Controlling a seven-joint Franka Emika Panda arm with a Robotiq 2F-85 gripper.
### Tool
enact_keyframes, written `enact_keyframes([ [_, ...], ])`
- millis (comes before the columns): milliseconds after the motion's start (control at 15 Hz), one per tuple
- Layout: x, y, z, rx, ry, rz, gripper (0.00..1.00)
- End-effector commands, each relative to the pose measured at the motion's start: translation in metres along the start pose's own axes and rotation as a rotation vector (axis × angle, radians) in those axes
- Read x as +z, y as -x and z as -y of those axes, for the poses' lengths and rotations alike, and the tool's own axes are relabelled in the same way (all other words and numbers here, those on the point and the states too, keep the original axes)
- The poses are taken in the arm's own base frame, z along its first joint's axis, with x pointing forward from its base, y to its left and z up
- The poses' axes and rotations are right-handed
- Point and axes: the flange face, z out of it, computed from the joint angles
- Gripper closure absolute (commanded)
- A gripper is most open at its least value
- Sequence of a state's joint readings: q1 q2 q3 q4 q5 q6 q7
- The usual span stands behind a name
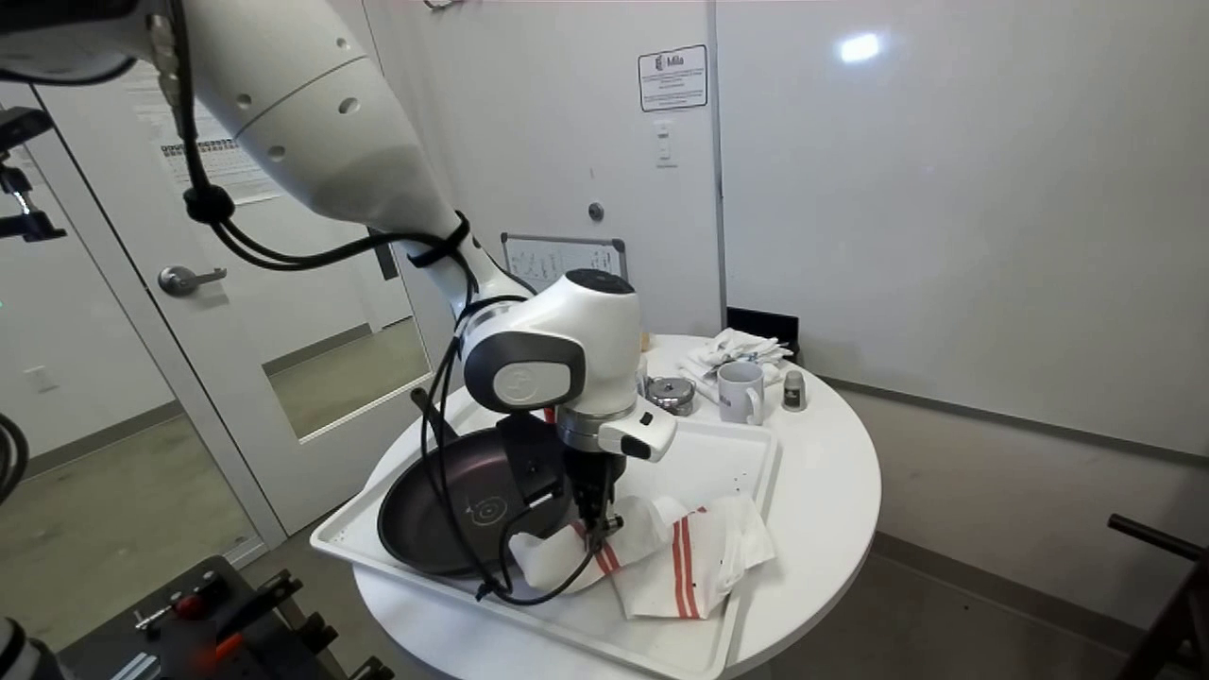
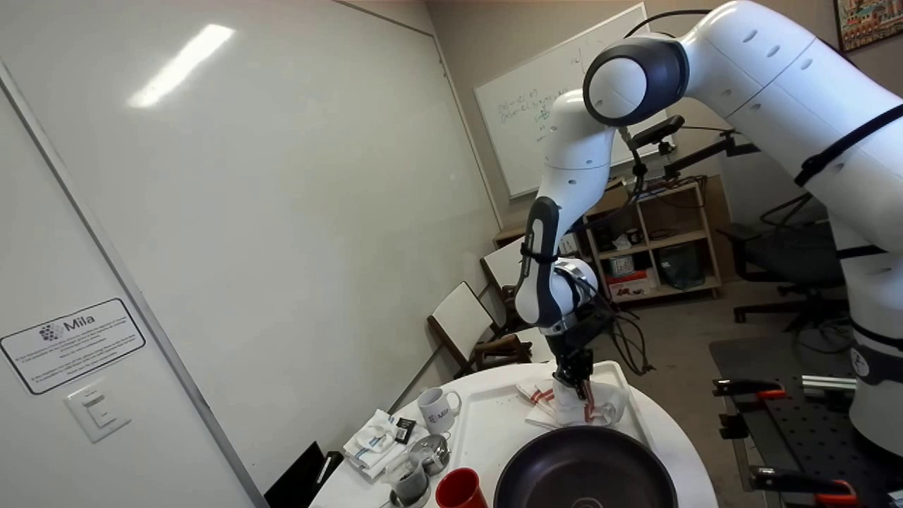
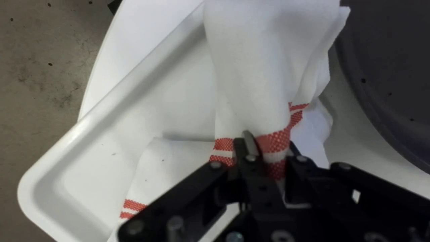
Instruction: Use the red striped cloth to wipe the pan
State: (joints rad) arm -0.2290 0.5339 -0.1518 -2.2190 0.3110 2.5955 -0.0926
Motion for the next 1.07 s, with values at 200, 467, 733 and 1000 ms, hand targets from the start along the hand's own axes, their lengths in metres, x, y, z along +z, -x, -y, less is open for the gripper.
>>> enact_keyframes([
  [200, 0.010, -0.011, -0.003, 0.036, 0.008, 0.042, 0.38],
  [467, 0.008, -0.006, -0.003, 0.041, 0.006, 0.031, 0.11],
  [733, -0.005, 0.013, -0.004, 0.029, -0.003, -0.001, 0.00],
  [1000, -0.027, 0.049, -0.007, 0.009, 0.000, -0.050, 0.00],
])
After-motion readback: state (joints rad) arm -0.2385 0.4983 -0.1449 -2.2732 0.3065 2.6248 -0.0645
